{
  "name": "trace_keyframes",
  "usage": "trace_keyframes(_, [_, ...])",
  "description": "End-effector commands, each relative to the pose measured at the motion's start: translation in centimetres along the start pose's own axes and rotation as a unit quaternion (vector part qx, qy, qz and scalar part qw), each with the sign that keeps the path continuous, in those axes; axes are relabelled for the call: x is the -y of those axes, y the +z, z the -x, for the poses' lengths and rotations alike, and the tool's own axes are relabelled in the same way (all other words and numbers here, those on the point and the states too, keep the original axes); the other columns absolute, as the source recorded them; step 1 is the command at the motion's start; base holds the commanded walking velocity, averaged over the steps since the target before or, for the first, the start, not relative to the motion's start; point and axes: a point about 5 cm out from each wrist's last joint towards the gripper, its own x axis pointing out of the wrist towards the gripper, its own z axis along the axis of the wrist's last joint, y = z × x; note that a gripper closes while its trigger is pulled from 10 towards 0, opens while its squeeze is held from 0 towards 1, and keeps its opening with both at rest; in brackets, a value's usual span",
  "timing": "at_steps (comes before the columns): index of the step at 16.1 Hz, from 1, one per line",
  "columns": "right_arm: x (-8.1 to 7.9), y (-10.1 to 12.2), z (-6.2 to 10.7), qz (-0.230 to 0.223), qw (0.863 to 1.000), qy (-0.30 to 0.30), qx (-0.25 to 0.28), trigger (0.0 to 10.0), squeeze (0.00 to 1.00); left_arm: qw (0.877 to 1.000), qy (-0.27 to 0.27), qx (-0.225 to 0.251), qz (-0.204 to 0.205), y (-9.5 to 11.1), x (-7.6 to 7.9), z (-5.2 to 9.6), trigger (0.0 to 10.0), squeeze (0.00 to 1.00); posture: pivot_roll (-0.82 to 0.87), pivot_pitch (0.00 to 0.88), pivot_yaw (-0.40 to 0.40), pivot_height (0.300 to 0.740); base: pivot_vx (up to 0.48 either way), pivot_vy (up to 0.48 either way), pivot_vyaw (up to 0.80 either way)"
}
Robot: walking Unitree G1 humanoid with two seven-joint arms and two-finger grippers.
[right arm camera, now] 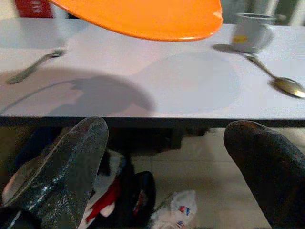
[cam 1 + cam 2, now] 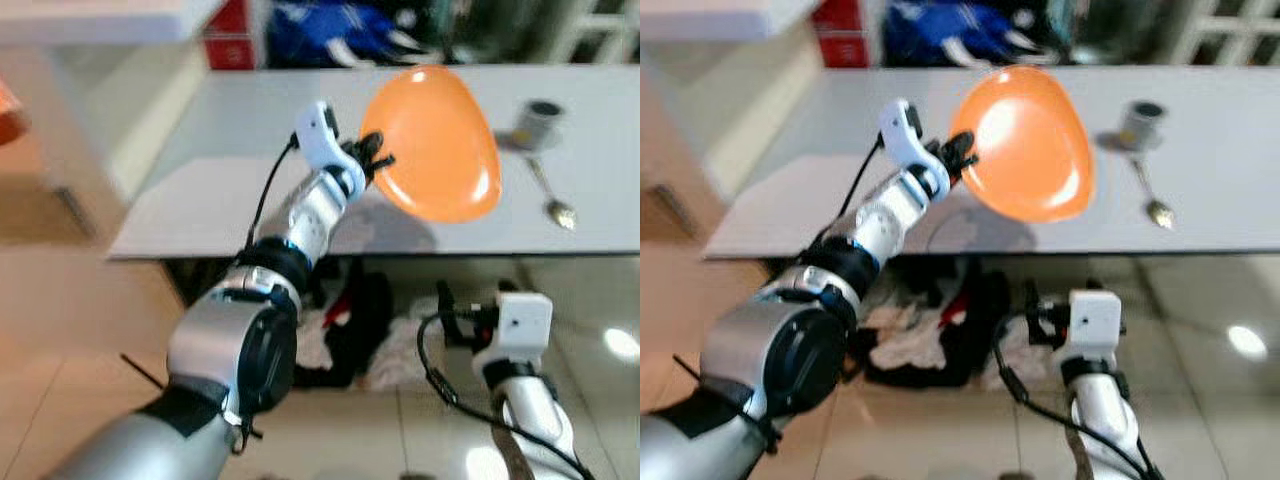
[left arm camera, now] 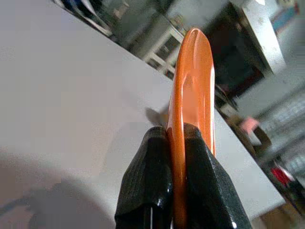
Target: Setting the table
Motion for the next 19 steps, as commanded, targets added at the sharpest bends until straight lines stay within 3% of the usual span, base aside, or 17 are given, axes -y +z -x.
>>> trace_keyframes(1, [0.15,0.29,0.04,0.003,1.0,-0.003,0.005,10.0,0.0,0.998,-0.066,-0.009,0.002,-1.29,4.22,-0.97,0.0,0.0,-0.28,0.0,0.081,0.727,0.48,0.0,0.0])
trace_keyframes(19, [0.25,0.32,0.25,0.003,1.0,-0.006,0.006,10.0,0.0,0.997,-0.073,-0.017,0.006,-1.75,4.51,-0.98,0.0,0.0,-0.28,0.003,0.082,0.727,0.48,0.0,0.0])
